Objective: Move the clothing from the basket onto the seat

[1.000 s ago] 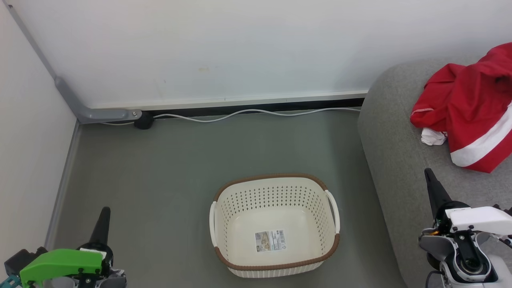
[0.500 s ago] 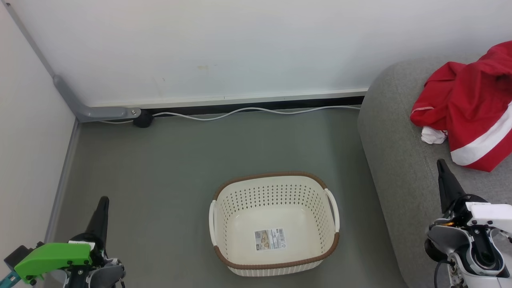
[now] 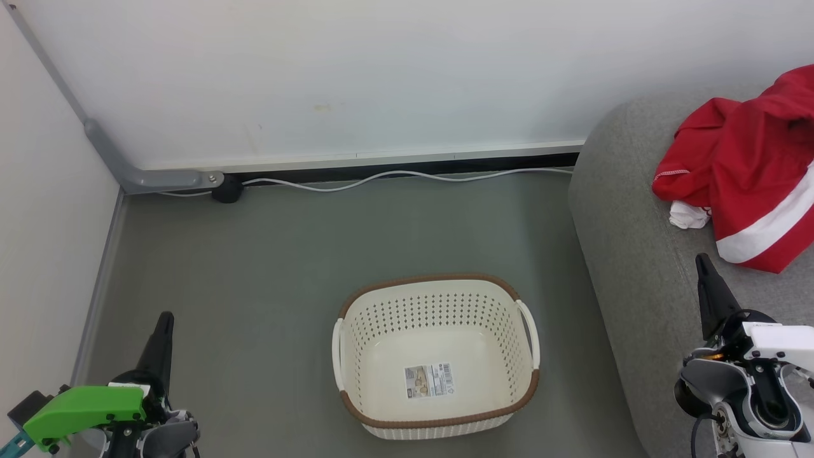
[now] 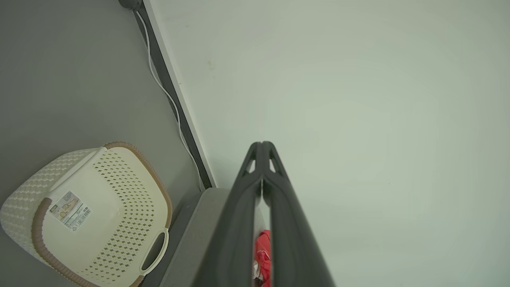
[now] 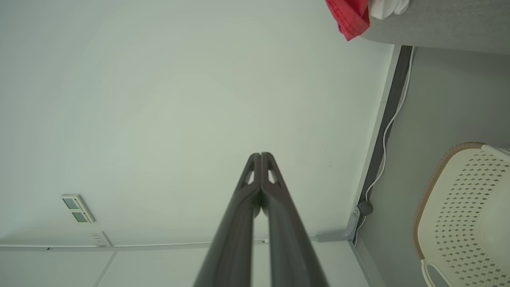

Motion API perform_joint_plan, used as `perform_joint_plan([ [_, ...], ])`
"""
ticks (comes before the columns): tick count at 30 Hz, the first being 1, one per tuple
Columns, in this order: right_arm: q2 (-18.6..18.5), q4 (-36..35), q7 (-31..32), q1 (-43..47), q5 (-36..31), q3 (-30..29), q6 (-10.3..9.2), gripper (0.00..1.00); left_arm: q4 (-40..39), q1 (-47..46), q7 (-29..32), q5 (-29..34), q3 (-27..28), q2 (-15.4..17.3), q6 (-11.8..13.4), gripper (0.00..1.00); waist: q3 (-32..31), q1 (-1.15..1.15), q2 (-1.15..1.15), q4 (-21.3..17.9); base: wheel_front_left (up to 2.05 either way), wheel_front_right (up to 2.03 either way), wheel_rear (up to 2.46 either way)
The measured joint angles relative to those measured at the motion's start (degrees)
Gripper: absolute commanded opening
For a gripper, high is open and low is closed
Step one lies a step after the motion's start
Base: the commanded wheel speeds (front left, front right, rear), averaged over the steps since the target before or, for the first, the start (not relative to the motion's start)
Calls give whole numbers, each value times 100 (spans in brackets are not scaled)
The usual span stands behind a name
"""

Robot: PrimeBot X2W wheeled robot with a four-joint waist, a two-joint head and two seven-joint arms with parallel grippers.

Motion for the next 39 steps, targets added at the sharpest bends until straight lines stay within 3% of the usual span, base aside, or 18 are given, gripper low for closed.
perform_joint_plan([
  [39, 2, 30, 15, -15, 0, -12, 1, 0, 40, -55, 1, 0, 18, -16, -43, 0, -2, 0, 0, 0, 0, 0, 0],
])
